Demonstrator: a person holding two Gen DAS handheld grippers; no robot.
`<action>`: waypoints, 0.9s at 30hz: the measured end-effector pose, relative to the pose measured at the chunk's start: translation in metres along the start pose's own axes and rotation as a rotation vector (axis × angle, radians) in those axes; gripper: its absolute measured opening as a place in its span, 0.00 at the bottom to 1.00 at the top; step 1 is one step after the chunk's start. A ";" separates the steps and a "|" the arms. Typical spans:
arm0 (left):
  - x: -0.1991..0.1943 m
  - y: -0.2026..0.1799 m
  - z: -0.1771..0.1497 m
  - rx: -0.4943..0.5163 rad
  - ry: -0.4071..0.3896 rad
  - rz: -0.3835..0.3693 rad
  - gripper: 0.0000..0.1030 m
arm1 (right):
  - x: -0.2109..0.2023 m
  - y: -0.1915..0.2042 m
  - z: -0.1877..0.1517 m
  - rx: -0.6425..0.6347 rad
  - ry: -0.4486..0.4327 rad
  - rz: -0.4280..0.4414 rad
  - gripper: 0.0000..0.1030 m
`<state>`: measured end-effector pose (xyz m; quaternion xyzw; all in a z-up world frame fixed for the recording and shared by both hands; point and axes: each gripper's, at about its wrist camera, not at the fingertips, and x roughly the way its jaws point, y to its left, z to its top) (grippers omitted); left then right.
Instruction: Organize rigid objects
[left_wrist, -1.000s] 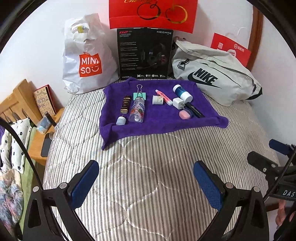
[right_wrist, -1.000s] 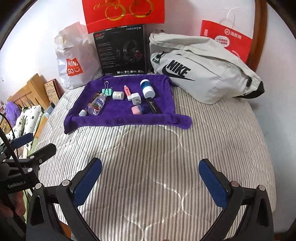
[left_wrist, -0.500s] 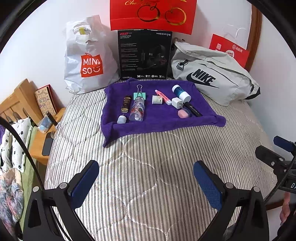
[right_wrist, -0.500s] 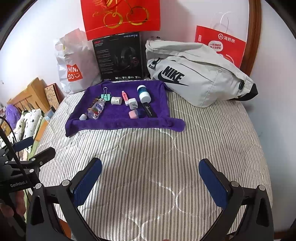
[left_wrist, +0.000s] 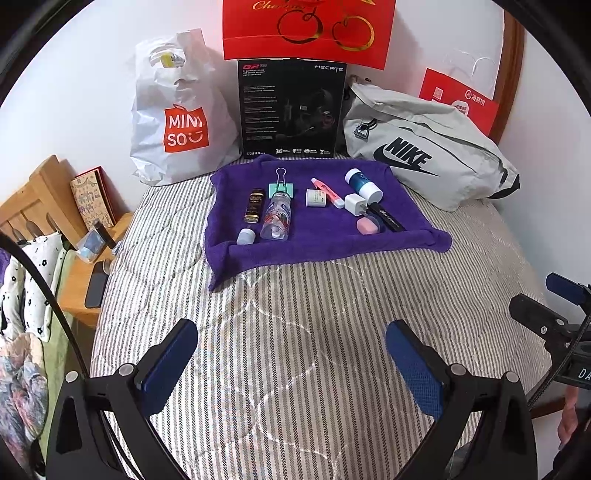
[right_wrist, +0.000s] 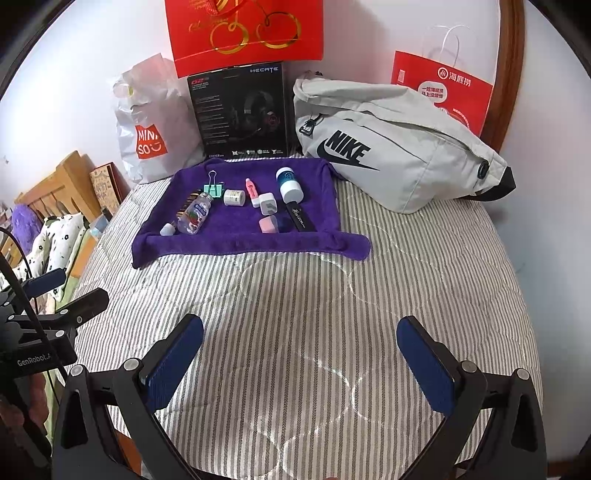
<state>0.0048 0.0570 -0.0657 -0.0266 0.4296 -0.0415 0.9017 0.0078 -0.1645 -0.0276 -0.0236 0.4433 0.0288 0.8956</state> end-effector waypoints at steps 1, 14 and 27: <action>0.000 -0.001 0.000 -0.003 -0.001 0.002 1.00 | -0.001 0.000 0.000 0.001 -0.001 -0.001 1.00; -0.003 -0.001 0.001 0.002 -0.002 -0.007 1.00 | -0.005 -0.004 -0.001 0.011 -0.008 -0.004 1.00; -0.004 -0.004 0.001 -0.002 -0.002 -0.003 1.00 | -0.008 -0.004 -0.001 0.014 -0.014 -0.004 1.00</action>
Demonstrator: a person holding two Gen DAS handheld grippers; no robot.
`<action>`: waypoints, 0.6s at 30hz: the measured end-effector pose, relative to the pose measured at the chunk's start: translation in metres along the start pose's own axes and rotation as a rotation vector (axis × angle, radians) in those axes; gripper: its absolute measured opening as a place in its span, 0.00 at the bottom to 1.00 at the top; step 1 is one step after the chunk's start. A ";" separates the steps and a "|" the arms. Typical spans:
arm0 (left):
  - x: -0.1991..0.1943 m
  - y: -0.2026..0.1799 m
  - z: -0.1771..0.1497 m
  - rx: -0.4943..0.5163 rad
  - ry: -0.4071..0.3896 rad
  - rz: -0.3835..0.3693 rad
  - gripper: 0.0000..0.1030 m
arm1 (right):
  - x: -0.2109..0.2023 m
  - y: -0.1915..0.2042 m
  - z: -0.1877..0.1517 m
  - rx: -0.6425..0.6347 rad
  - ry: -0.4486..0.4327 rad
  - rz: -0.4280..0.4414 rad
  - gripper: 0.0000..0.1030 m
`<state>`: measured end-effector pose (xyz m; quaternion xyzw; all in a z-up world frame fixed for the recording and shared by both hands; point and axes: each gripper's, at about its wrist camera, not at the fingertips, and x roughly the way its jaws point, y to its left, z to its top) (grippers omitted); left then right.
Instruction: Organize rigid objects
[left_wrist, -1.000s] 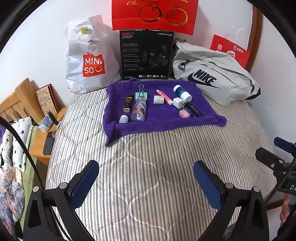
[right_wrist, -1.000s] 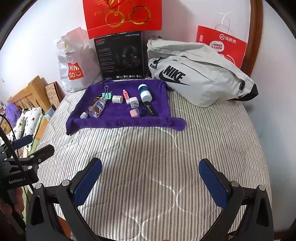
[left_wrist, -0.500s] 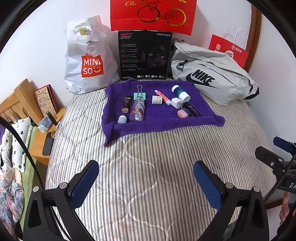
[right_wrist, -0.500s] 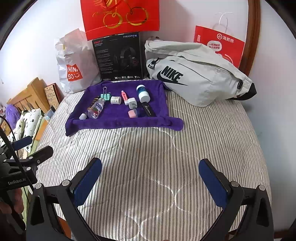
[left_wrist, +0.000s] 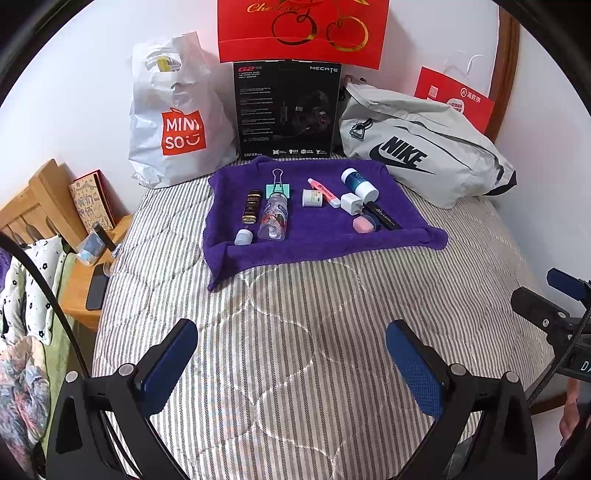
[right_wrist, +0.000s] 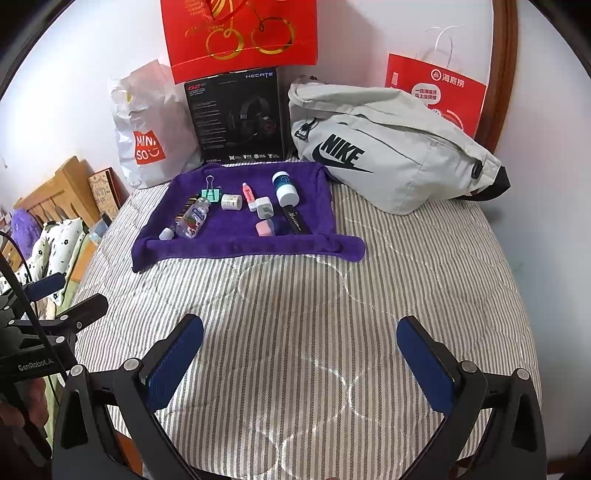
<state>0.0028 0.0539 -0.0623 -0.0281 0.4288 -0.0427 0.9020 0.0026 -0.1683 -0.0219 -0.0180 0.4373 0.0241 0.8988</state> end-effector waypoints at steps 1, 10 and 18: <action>0.000 0.000 0.000 0.001 0.002 -0.001 1.00 | -0.001 0.000 0.000 0.001 -0.002 -0.001 1.00; -0.001 -0.001 -0.001 0.003 0.004 0.001 1.00 | 0.000 -0.001 -0.002 0.008 0.002 -0.003 1.00; -0.003 -0.001 -0.002 0.012 0.001 -0.003 1.00 | 0.000 -0.002 -0.002 0.010 0.003 -0.002 1.00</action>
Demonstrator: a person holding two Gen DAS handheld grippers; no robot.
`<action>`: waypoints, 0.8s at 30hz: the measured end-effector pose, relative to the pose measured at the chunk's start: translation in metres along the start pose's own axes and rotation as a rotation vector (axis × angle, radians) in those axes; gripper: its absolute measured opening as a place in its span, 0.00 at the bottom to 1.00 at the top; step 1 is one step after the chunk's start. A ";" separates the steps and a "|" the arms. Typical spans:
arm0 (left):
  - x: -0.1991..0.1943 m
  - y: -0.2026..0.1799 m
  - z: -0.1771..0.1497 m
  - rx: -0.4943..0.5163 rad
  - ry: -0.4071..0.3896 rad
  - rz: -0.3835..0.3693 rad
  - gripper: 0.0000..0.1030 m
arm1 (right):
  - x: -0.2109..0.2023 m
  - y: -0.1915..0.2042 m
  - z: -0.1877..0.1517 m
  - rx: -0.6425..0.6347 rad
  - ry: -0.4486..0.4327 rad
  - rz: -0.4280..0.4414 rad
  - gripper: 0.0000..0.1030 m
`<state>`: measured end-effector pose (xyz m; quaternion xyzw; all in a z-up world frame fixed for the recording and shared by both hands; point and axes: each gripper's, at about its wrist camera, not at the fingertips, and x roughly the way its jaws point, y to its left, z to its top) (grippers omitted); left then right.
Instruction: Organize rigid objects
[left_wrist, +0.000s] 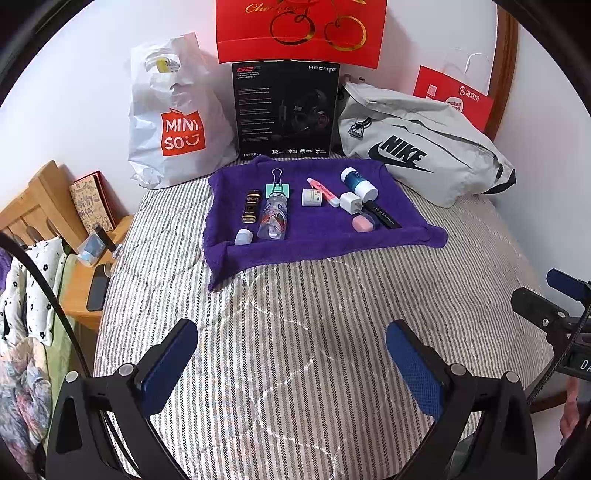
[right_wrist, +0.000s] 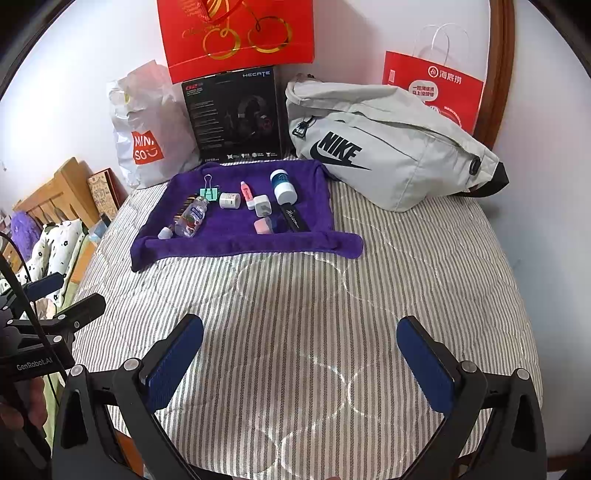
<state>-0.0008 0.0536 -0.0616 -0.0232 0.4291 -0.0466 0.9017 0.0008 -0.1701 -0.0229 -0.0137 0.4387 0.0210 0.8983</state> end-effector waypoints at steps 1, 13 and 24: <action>0.000 -0.001 0.000 -0.001 0.000 0.002 1.00 | 0.000 0.000 0.000 0.001 0.001 0.000 1.00; -0.002 0.001 -0.001 0.001 -0.005 0.000 1.00 | -0.002 0.000 -0.002 0.000 -0.002 -0.001 1.00; -0.003 0.001 0.000 0.002 -0.003 -0.002 1.00 | -0.003 0.000 -0.004 0.003 0.003 -0.001 1.00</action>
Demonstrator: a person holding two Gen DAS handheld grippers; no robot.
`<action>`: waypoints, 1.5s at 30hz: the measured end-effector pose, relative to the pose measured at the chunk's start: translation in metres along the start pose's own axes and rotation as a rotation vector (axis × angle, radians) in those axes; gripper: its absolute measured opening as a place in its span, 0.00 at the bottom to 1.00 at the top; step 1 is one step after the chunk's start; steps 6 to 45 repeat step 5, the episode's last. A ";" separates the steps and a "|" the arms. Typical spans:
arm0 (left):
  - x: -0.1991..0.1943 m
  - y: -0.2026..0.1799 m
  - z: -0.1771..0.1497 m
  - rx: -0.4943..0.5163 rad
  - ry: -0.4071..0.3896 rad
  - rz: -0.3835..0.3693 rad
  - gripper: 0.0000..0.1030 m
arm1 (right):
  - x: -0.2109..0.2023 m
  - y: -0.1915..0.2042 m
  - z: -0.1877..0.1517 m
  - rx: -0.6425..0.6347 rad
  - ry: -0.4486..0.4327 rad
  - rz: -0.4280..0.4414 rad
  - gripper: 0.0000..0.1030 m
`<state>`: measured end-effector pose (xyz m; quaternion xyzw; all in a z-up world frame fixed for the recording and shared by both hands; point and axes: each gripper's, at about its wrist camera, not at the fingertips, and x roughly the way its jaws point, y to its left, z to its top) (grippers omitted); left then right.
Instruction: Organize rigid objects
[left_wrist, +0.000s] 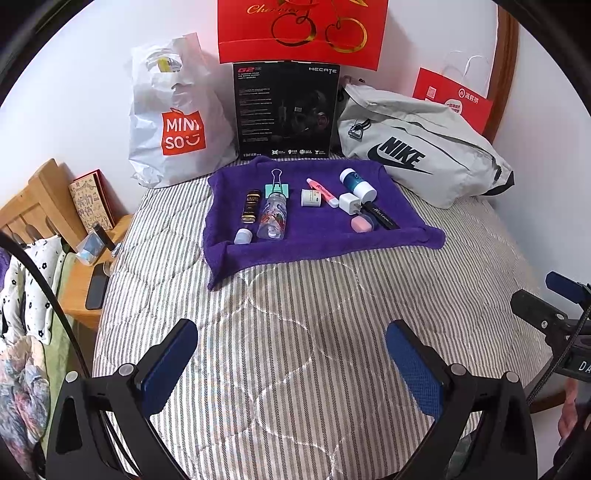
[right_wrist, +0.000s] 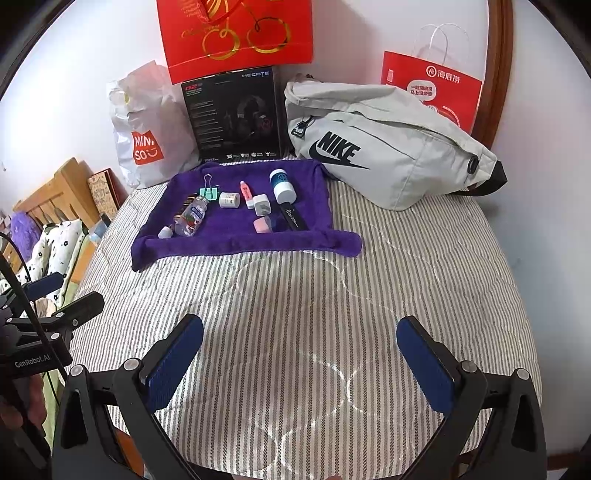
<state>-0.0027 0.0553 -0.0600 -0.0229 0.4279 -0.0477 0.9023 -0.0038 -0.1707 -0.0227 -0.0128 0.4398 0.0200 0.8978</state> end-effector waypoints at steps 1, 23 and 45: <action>0.000 0.000 0.000 0.000 0.000 0.001 1.00 | 0.000 0.000 0.000 0.000 0.000 0.000 1.00; -0.001 0.000 0.000 0.006 -0.003 0.001 1.00 | 0.001 0.000 0.000 0.001 0.004 0.001 1.00; -0.001 0.000 0.000 0.006 -0.003 0.001 1.00 | 0.001 0.000 0.000 0.001 0.004 0.001 1.00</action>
